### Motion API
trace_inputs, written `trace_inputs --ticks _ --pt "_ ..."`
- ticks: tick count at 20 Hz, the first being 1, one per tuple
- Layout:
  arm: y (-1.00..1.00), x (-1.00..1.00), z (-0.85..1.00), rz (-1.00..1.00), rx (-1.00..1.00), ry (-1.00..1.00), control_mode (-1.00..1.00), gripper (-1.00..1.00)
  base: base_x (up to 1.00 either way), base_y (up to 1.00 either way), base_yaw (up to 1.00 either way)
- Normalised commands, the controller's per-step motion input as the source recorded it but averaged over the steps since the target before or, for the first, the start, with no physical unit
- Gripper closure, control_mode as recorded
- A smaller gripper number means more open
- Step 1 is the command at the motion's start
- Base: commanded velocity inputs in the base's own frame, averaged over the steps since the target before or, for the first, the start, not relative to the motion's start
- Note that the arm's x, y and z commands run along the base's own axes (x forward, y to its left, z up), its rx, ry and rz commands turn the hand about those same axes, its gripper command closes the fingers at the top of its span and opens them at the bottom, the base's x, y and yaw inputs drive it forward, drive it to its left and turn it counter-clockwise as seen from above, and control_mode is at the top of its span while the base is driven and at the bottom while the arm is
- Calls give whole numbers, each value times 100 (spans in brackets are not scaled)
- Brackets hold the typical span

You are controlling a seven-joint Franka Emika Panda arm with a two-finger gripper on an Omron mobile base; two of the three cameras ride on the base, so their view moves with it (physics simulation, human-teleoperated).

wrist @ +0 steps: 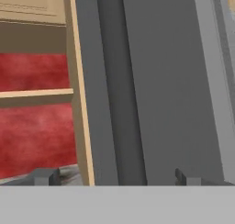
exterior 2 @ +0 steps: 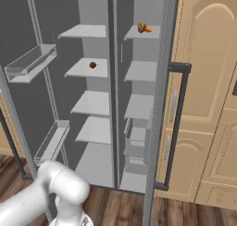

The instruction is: There's a chicken drumstick in the fridge that needs to be moved to the freezer for freezing. Pick up the chicken drumstick from the fridge, place it on any shelf in the freezer, and close the fridge and freezer doors when done.

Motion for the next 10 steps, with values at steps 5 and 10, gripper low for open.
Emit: trace_inputs --ticks 5,10 --pt "2 44 -15 0 0 3 -100 -100 0 0 0" --pt "-2 29 -10 0 0 3 -100 -100 0 0 0"
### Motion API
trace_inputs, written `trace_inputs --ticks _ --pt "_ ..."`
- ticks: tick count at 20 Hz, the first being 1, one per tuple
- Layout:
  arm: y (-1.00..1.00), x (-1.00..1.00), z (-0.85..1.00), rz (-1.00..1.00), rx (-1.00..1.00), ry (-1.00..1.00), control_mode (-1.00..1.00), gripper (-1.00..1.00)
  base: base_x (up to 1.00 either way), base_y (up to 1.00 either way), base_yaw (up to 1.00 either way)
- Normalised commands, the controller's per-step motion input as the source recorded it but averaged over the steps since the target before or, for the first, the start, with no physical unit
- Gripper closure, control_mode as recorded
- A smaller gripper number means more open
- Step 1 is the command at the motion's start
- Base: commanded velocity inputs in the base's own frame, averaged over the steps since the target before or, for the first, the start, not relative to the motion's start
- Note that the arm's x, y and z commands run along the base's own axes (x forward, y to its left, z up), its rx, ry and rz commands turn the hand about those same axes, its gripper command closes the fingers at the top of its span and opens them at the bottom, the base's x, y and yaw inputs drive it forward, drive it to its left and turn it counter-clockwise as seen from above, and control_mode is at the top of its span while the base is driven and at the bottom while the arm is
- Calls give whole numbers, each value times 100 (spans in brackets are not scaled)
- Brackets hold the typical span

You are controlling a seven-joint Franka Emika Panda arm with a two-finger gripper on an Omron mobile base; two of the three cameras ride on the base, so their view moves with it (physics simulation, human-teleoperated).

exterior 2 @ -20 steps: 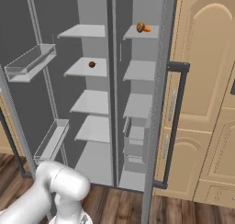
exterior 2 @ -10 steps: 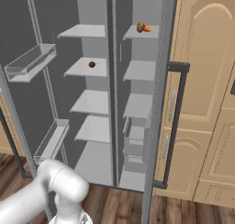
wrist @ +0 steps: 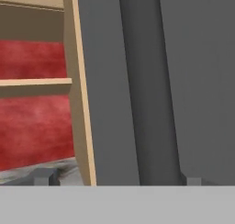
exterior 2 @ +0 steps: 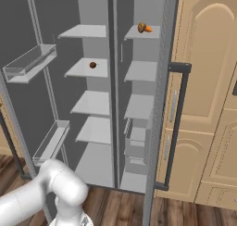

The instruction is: There's a chicken drumstick in the fridge that needs to be moved to the freezer for freezing. Pick up the chicken drumstick from the fridge, place it on any shelf in the freezer, and close the fridge and freezer doors when done.

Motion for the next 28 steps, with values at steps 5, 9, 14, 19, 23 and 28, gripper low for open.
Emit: trace_inputs --ticks 5,9,14,19,23,28 --pt "-22 37 -8 0 0 5 -100 -100 0 0 0" --pt "-56 30 -1 0 0 9 -100 -100 0 0 0" --pt "-80 9 0 -3 0 9 -100 -100 0 0 0" --pt "-94 0 0 -7 1 5 -100 -100 0 0 0" --pt "-77 5 0 -4 3 0 -100 -100 0 0 0" --pt "-74 18 0 -2 3 0 -100 -100 0 0 0"
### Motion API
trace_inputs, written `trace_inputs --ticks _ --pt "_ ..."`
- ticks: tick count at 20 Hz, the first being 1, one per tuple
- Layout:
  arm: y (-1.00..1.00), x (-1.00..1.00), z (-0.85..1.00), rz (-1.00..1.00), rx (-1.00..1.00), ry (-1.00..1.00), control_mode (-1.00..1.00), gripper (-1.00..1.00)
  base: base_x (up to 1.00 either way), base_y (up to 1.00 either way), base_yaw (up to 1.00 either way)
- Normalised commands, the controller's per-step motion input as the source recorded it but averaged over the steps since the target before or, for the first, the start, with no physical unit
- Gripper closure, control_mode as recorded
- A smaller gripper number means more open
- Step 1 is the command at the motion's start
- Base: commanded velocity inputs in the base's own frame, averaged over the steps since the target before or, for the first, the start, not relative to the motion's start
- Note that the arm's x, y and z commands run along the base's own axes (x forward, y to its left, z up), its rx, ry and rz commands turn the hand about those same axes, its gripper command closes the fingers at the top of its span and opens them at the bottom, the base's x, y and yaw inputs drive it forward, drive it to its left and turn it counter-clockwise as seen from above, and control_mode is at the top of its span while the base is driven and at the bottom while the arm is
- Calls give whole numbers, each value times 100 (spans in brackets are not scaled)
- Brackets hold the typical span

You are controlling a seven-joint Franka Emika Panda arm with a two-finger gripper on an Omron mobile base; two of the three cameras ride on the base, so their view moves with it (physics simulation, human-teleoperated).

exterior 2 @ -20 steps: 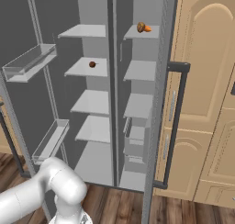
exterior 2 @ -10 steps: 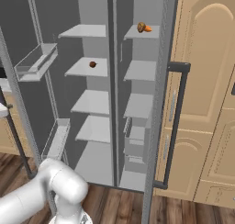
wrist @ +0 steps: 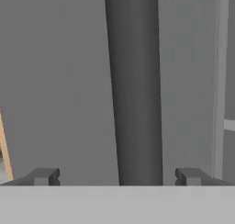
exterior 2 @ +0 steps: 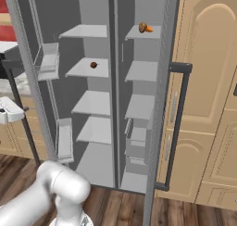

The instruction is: There's a chicken drumstick in the fridge that needs to be moved to the freezer for freezing. Pick up the chicken drumstick from the fridge, place it on any shelf in the freezer, and close the fridge and freezer doors when done.

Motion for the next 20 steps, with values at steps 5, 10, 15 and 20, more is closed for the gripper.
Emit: trace_inputs --ticks 5,10,15,20 --pt "-75 36 0 -3 4 0 -100 -100 0 0 0" --pt "-71 50 0 -4 5 0 -100 -100 0 0 0" --pt "-63 63 1 -3 5 0 -100 -100 0 0 0" --pt "-42 72 0 0 4 0 -100 -100 0 0 0"
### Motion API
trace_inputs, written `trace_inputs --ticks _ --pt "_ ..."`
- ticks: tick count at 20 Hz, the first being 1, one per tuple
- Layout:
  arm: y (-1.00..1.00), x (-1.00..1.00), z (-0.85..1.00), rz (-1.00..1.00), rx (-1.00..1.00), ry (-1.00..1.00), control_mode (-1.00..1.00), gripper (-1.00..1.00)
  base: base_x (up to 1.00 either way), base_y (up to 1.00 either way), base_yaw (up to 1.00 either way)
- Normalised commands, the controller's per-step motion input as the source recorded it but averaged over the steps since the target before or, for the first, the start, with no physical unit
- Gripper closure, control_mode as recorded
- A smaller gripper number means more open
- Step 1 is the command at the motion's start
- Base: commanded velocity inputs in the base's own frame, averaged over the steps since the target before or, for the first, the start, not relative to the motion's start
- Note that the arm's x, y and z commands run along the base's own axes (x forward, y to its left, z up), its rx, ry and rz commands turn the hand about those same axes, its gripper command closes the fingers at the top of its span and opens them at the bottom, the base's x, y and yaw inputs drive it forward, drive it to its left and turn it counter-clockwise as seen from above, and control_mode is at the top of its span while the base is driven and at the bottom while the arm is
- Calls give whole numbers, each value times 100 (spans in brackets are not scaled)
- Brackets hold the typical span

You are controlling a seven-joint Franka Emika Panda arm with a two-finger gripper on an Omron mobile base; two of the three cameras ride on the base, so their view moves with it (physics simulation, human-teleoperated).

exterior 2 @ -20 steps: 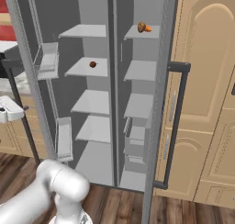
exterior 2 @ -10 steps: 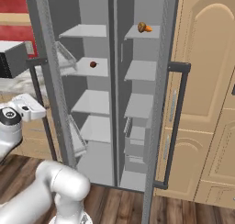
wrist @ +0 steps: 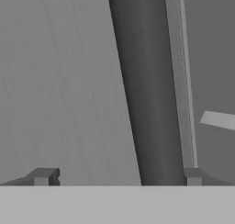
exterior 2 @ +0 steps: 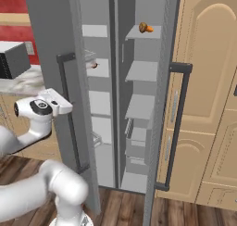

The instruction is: There's a chicken drumstick in the fridge that needs to be moved to the freezer for freezing. Pick up the chicken drumstick from the fridge, place it on any shelf in the freezer, and close the fridge and freezer doors when done.

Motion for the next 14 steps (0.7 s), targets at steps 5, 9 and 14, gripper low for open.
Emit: trace_inputs --ticks 5,9,14 --pt "-25 78 0 0 5 0 -100 -100 0 0 0" --pt "-27 75 1 0 5 0 -100 -100 0 0 0" --pt "-24 71 1 0 4 2 -100 -100 0 0 0"
